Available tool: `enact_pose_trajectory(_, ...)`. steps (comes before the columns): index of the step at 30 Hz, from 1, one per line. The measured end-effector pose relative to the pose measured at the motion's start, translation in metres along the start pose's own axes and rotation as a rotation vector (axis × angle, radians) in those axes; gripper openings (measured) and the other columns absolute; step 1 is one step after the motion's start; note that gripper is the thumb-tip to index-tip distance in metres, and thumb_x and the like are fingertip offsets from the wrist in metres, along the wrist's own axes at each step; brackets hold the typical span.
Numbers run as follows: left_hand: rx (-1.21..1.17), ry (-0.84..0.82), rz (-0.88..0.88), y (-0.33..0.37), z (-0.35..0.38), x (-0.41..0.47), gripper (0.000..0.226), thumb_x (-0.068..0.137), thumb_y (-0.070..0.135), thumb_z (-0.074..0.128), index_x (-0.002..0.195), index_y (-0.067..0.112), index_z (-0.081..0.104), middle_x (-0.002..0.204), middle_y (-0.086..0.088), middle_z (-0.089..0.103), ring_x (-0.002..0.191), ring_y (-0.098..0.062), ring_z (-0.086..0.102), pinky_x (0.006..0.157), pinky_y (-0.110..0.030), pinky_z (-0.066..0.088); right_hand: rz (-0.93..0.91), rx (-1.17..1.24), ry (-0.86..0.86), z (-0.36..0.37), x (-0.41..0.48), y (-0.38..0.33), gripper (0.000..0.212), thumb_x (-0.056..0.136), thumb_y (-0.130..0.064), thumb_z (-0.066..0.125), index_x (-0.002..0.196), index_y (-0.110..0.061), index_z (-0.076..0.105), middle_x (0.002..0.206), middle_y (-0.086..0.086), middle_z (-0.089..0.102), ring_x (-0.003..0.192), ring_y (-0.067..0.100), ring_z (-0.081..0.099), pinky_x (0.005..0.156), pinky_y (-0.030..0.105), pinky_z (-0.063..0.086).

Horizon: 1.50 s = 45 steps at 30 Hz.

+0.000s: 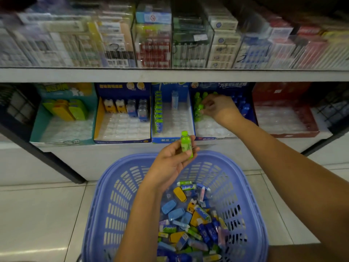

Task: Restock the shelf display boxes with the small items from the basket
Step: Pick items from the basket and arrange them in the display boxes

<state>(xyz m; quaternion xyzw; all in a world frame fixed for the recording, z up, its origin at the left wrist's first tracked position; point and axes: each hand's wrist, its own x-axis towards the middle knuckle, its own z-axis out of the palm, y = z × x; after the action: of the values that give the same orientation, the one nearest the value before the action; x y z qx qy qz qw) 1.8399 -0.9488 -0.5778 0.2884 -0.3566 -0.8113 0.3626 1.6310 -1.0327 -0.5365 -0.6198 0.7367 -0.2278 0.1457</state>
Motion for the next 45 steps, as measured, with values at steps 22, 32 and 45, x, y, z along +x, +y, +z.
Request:
enact_pose_trajectory(22,1.221,0.267,0.374,-0.011,0.017,0.008,0.054,0.095,0.033,0.055,0.145,0.022,0.035,0.148,0.003,0.035,0.135,-0.012,0.034,0.111,-0.027,0.031,0.045,0.455,0.177,-0.026,-0.075,-0.012,0.016,0.077,-0.022,0.076,0.093,-0.025,0.075,0.083,0.001,0.071,0.081,0.016,0.068,0.085,0.031,0.054)
enact_pose_trajectory(32,1.521,0.187,0.312,-0.026,0.003,0.020,0.063,0.098,0.026,0.051,0.152,0.019,0.018,0.160,0.003,0.013,0.148,-0.013,0.000,0.121,-0.031,0.008,0.056,0.230,0.030,-0.007,-0.010,0.025,0.041,0.084,-0.016,0.070,0.121,-0.002,0.061,0.117,0.016,0.065,0.107,0.024,0.062,0.093,0.023,0.044)
enact_pose_trajectory(45,1.485,0.158,0.293,-0.025,0.004,0.020,0.063,0.098,0.026,0.050,0.152,0.017,0.018,0.160,0.004,0.010,0.148,-0.011,0.000,0.120,-0.029,0.013,0.067,-0.070,-0.108,-0.009,0.000,0.015,0.026,0.088,-0.024,0.066,0.107,-0.006,0.069,0.119,0.017,0.064,0.103,0.022,0.060,0.079,0.017,0.038)
